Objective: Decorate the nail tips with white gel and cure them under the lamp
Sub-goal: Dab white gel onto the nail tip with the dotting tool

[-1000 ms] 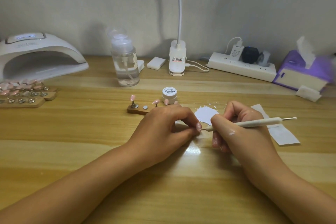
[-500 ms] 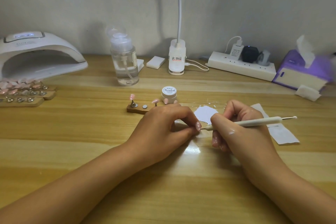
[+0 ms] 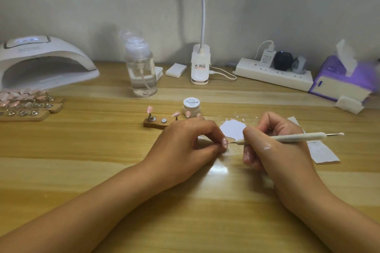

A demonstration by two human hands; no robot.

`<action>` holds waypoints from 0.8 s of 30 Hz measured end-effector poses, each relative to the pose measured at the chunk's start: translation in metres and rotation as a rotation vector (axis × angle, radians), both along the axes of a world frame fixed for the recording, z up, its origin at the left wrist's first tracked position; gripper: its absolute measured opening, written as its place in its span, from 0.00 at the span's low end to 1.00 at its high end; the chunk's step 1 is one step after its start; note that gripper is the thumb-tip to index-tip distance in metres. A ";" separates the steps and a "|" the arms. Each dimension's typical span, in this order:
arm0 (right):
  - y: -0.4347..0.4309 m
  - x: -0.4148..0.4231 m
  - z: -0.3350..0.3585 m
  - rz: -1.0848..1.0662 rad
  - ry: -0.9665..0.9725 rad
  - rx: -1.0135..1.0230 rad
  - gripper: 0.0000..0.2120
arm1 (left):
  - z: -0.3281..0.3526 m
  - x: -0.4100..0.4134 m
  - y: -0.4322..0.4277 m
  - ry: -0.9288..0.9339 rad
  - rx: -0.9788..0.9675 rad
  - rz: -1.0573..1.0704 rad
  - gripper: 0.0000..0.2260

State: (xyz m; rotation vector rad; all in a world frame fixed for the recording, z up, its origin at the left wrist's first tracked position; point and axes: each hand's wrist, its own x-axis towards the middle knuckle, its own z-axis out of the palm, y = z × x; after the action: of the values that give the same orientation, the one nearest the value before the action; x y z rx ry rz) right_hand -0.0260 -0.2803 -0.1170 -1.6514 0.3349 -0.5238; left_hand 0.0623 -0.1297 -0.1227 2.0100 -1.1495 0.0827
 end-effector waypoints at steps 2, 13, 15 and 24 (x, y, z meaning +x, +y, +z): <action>0.000 0.000 0.001 -0.002 -0.025 0.031 0.16 | 0.000 0.000 0.000 -0.007 0.000 0.004 0.04; 0.004 -0.001 0.004 0.035 -0.023 0.066 0.12 | 0.000 0.000 0.000 -0.025 0.011 0.002 0.05; 0.004 0.000 0.004 0.037 -0.021 0.065 0.12 | 0.000 0.000 -0.001 -0.030 0.010 -0.001 0.05; 0.005 0.000 0.005 0.018 -0.027 0.076 0.13 | 0.000 0.000 0.000 -0.080 0.015 0.021 0.05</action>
State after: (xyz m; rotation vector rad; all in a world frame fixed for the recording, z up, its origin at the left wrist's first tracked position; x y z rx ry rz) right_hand -0.0264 -0.2755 -0.1118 -1.5707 0.3163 -0.5140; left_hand 0.0618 -0.1301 -0.1225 2.0484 -1.1823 0.1667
